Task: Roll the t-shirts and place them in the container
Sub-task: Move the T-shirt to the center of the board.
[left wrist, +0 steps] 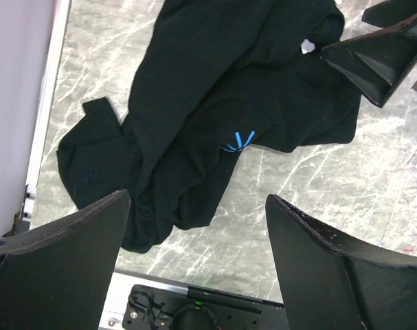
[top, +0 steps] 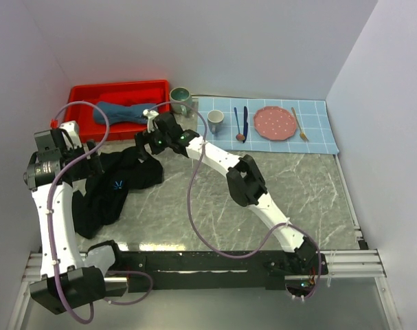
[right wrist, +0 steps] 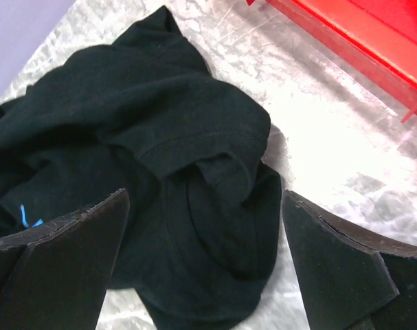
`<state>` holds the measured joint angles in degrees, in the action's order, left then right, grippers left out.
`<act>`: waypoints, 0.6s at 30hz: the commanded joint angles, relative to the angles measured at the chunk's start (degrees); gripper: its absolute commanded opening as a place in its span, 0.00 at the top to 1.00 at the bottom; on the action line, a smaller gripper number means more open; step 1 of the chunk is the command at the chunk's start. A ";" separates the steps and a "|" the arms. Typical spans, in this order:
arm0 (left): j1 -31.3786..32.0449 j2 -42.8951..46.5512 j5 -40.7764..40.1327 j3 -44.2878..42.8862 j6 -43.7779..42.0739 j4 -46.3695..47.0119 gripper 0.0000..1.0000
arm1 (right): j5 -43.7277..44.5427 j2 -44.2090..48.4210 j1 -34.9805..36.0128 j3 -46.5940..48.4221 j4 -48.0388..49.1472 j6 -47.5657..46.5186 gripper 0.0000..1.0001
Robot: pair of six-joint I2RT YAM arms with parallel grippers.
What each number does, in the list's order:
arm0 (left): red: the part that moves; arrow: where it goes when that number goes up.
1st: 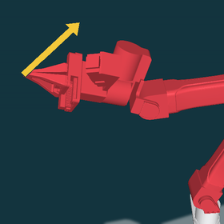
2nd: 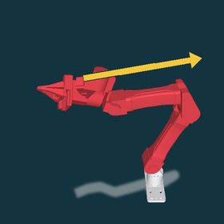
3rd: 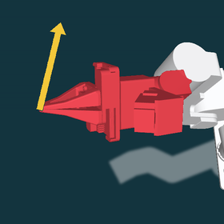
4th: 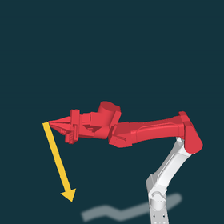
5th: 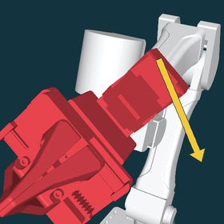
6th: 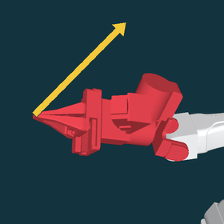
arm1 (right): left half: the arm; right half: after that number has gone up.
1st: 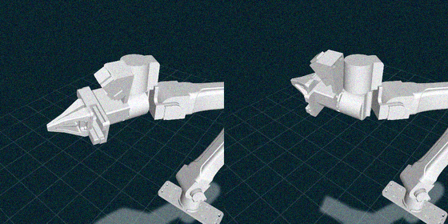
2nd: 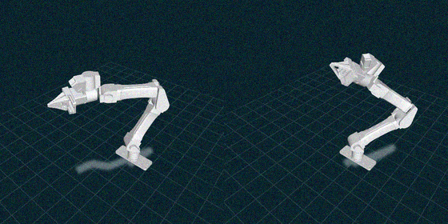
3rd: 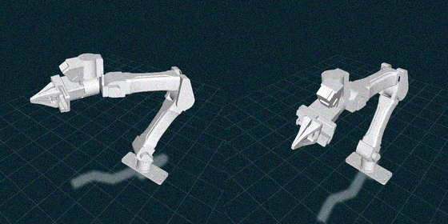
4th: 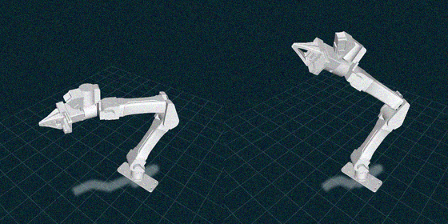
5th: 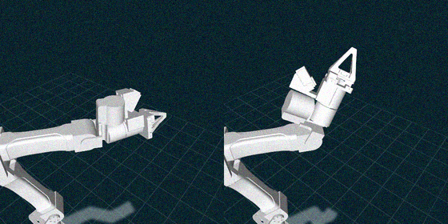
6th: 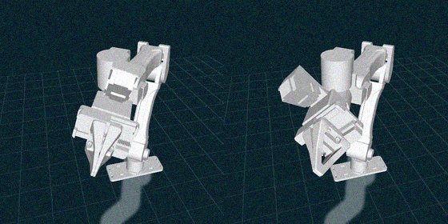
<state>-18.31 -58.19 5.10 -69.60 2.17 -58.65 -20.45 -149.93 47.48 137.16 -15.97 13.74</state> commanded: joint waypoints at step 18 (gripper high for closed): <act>-7.97 -1.04 0.96 -3.17 -1.30 0.29 0.16 | -2.67 -6.43 1.30 3.72 9.99 11.13 0.48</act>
<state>-25.69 -59.72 5.23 -72.75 1.91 -59.40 -22.39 -154.17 48.07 137.38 -9.80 23.20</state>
